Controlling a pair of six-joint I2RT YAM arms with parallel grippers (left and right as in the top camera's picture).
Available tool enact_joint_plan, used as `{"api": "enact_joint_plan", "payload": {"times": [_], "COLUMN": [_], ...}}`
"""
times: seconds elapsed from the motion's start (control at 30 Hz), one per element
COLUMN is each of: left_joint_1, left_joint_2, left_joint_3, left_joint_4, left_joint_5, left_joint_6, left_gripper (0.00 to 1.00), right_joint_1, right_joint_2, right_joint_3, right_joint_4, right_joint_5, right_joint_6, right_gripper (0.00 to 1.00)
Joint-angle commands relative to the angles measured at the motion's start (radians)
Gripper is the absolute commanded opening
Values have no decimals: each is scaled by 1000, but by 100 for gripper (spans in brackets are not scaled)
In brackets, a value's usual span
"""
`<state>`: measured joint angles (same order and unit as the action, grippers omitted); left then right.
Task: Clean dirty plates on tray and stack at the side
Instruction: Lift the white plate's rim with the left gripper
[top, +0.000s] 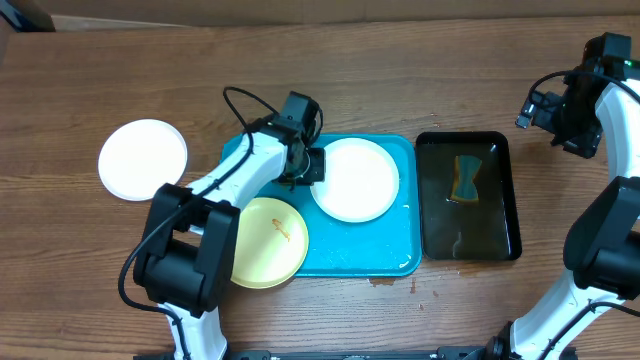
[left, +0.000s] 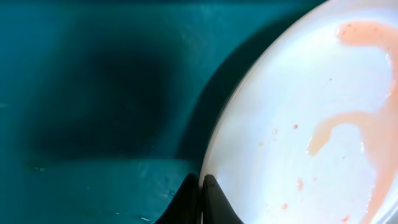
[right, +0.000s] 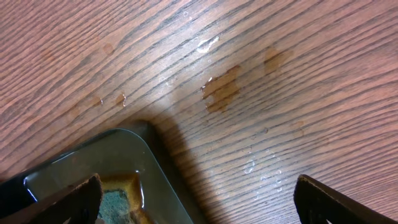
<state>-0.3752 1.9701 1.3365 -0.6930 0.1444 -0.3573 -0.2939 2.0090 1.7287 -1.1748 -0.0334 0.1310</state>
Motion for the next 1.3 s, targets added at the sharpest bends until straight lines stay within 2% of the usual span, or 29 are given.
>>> {"api": "enact_joint_plan", "payload": {"times": [0.0, 0.03, 0.1, 0.17, 0.23, 0.37, 0.6, 0.7, 0.73, 0.77, 0.97, 1.27], "left_joint_1": [20, 20, 18, 11, 0, -26, -47, -47, -47, -47, -34, 3], "left_joint_2": [-16, -16, -14, -13, -12, -12, -12, -12, -12, -12, -29, -44], "left_joint_3": [46, 45, 40, 28, 11, -19, -73, -97, -100, -100, -27, 235], "left_joint_4": [-2, -5, -12, -16, -15, 3, 41, 61, 65, 66, 32, -162], "left_joint_5": [40, 40, 40, 39, 27, -19, -69, -75, -74, -74, -75, -65], "left_joint_6": [27, 27, 28, 28, 28, 11, -11, -10, -10, -10, 22, 43], "left_gripper": [16, 24, 30, 35, 36, 29, 28, 17, 9, 4, 4, 4], "right_joint_1": [-3, -3, -3, -3, -3, -3, -3, -3, -3, -3, -3, -3], "right_joint_2": [-19, -19, -19, -19, -19, -19, -19, -19, -19, -19, -19, -19], "right_joint_3": [11, 11, 11, 11, 11, 11, 11, 11, 11, 11, 11, 11], "right_joint_4": [4, 4, 4, 4, 4, 4, 4, 4, 4, 4, 4, 4], "right_joint_5": [6, 6, 6, 6, 6, 6, 6, 6, 6, 6, 6, 6], "right_joint_6": [4, 4, 4, 4, 4, 4, 4, 4, 4, 3, 3, 4], "right_gripper": [100, 100, 100, 100, 100, 100, 100, 100, 100, 100, 100, 100]}}
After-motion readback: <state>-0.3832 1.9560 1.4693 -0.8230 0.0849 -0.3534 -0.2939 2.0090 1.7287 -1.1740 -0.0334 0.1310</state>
